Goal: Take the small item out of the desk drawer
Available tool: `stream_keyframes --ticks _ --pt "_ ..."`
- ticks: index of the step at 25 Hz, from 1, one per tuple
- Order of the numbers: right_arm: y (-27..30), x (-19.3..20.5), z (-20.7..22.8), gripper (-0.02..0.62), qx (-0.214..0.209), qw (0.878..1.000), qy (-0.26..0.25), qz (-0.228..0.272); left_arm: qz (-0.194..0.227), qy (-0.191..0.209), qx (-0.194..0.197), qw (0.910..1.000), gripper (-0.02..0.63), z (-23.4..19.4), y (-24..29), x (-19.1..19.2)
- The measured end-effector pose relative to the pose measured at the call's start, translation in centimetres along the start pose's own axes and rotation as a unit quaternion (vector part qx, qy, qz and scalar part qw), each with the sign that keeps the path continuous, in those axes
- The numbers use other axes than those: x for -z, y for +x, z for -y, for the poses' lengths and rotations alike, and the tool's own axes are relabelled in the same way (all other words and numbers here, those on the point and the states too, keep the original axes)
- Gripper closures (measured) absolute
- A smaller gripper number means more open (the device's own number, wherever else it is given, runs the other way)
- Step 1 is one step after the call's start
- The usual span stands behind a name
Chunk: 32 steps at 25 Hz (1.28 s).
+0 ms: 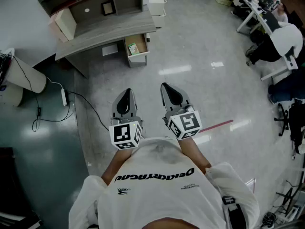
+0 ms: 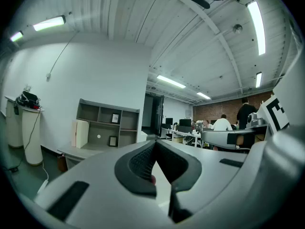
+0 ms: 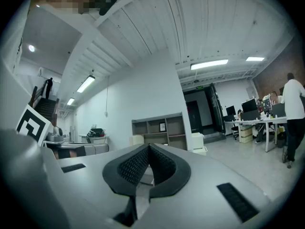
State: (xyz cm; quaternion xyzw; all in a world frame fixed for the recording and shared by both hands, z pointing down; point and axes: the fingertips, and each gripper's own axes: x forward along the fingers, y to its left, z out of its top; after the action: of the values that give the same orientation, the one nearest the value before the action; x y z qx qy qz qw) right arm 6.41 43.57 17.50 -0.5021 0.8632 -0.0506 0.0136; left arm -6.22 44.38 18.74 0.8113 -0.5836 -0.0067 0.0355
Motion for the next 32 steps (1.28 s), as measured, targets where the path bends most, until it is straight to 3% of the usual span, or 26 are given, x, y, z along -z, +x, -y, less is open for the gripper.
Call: stream_keyframes --ticks 8,21,32 --pt "1.6 -0.1 -1.1 0.565 0.001 1.0 0.022 0.019 -0.004 -0.001 0.013 0.9999 0.591 -2.0 0.2 0.5" --pt "3.2 0.4 -4.5 0.565 0.033 0.999 -0.001 0.031 -0.009 -0.024 0.049 0.9985 0.591 -5.2 -0.5 2.3" --pt "7.4 1.0 -2.0 0.565 0.034 0.999 -0.008 0.031 -0.011 -0.021 0.046 0.9987 0.591 -6.3 3.8 3.1"
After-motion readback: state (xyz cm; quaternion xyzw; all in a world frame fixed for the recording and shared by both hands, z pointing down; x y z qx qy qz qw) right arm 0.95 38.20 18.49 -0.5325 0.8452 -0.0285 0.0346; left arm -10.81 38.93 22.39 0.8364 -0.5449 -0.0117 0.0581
